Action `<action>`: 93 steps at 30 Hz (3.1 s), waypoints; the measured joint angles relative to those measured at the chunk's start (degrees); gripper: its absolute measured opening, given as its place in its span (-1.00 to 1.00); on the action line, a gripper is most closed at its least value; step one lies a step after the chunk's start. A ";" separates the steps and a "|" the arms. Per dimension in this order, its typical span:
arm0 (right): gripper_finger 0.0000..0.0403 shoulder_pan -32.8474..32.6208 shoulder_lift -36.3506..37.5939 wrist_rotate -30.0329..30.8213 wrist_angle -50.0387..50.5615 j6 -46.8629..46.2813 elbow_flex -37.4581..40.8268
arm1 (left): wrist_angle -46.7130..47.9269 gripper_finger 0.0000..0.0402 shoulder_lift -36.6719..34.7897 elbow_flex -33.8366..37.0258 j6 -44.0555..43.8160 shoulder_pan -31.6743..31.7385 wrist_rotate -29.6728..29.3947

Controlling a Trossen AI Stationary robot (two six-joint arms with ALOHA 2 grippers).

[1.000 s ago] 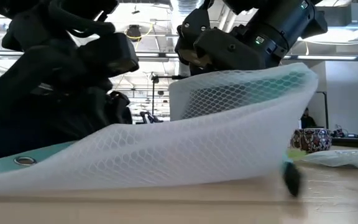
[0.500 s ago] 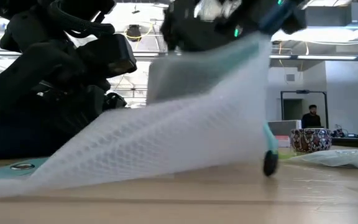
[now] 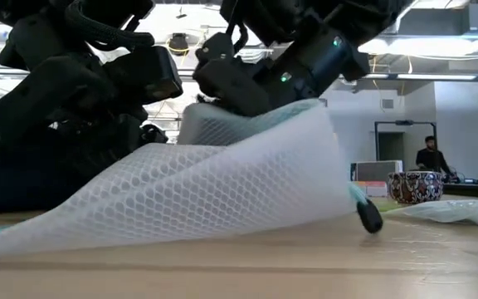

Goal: Unpack backpack
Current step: Remove the pencil case from the zip bag

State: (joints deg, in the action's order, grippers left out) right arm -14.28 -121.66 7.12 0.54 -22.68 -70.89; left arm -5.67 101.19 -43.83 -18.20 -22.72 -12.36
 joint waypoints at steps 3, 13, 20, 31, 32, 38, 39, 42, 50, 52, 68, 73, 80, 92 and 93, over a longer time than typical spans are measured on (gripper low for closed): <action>0.52 -0.79 1.88 -1.40 6.92 -0.63 -0.02 | 2.13 -0.38 -0.02 -0.02 -1.49 0.00 -0.24; 0.52 -4.60 9.62 -3.39 29.78 -4.58 0.90 | 8.09 -0.38 -0.17 -0.11 -4.20 -0.03 -2.40; 0.52 -6.03 10.57 -0.57 29.50 -5.75 1.06 | 6.14 -0.38 -0.07 0.17 -4.46 -0.13 -2.51; 0.52 -0.05 10.48 2.20 6.76 -2.01 0.90 | 3.61 -0.38 -0.02 0.17 -4.15 -0.15 -2.26; 0.52 0.49 10.02 2.18 5.47 -1.09 0.89 | 3.62 -0.38 -0.02 0.17 -4.15 -0.15 -2.19; 0.52 3.35 6.54 1.96 -2.12 0.22 0.63 | 3.14 -0.38 0.00 0.12 -4.11 -0.15 -2.00; 0.52 3.56 5.13 1.71 -3.27 0.16 0.63 | 2.93 -0.38 0.00 0.13 -4.11 -0.15 -2.03; 0.52 3.60 0.70 -0.25 -4.53 -0.17 -1.31 | 2.94 -0.38 0.00 0.12 -3.91 -0.15 -2.17; 0.52 1.36 0.71 -2.34 18.37 0.83 -5.35 | 4.46 -0.38 0.06 0.00 -4.82 -0.15 -2.78; 0.52 0.45 1.86 -2.34 23.36 1.38 -5.32 | 5.30 -0.38 0.02 -0.02 -5.76 -0.15 -2.99; 0.52 -6.77 6.57 -2.55 50.24 -6.07 -4.92 | 7.39 -0.38 -0.04 -0.07 -8.19 -0.16 -3.76; 0.52 -9.14 7.69 -3.62 57.88 -8.81 -4.59 | 8.33 -0.38 -0.12 -0.01 -8.26 -0.17 -3.78; 0.52 -11.94 15.92 0.29 63.36 -17.54 -4.57 | 8.09 -0.38 -1.34 -0.01 -9.30 -0.17 -3.69; 0.52 -22.57 30.93 15.59 65.00 -35.97 -4.64 | 22.52 -0.38 -10.55 -12.40 -7.13 1.03 -2.64; 0.52 -23.97 31.31 16.65 65.59 -38.33 -4.70 | 24.25 -0.38 -11.03 -13.76 -7.23 1.18 -2.68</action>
State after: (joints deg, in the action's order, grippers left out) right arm -38.25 -90.35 23.77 66.14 -61.00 -75.59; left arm 18.58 90.15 -57.59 -25.43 -21.54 -15.05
